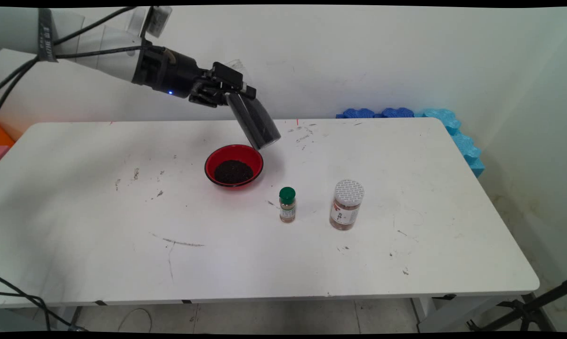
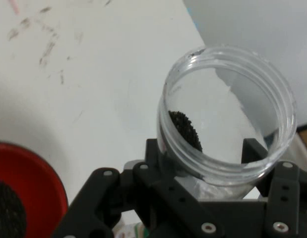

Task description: Pour the black seasoning powder in the red bowl

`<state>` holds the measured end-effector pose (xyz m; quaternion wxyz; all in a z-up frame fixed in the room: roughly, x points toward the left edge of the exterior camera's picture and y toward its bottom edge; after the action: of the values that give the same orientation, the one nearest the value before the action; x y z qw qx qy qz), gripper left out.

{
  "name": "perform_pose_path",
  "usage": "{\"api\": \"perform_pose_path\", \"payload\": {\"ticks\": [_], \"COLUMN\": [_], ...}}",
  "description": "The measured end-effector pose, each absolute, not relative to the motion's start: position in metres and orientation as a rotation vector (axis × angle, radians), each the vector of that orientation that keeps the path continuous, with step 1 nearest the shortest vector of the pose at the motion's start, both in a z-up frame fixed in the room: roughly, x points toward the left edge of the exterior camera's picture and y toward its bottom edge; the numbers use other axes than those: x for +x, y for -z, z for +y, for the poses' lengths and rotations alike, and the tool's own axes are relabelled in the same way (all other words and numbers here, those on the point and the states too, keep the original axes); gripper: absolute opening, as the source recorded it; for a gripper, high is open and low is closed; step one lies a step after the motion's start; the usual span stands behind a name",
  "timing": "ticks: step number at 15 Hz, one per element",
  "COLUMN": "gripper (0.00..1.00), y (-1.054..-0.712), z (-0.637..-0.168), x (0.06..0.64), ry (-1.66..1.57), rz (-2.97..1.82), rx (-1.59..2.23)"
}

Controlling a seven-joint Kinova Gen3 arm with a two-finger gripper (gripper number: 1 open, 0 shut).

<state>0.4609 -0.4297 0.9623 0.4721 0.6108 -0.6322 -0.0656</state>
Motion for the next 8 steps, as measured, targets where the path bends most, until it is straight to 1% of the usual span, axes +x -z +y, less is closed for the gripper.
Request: {"api": "perform_pose_path", "payload": {"ticks": [8], "gripper": [0.0], "y": [-0.979], "z": [-0.412], "x": [0.456], "ry": [-0.094], "rz": [-1.874], "rx": [1.067]}}
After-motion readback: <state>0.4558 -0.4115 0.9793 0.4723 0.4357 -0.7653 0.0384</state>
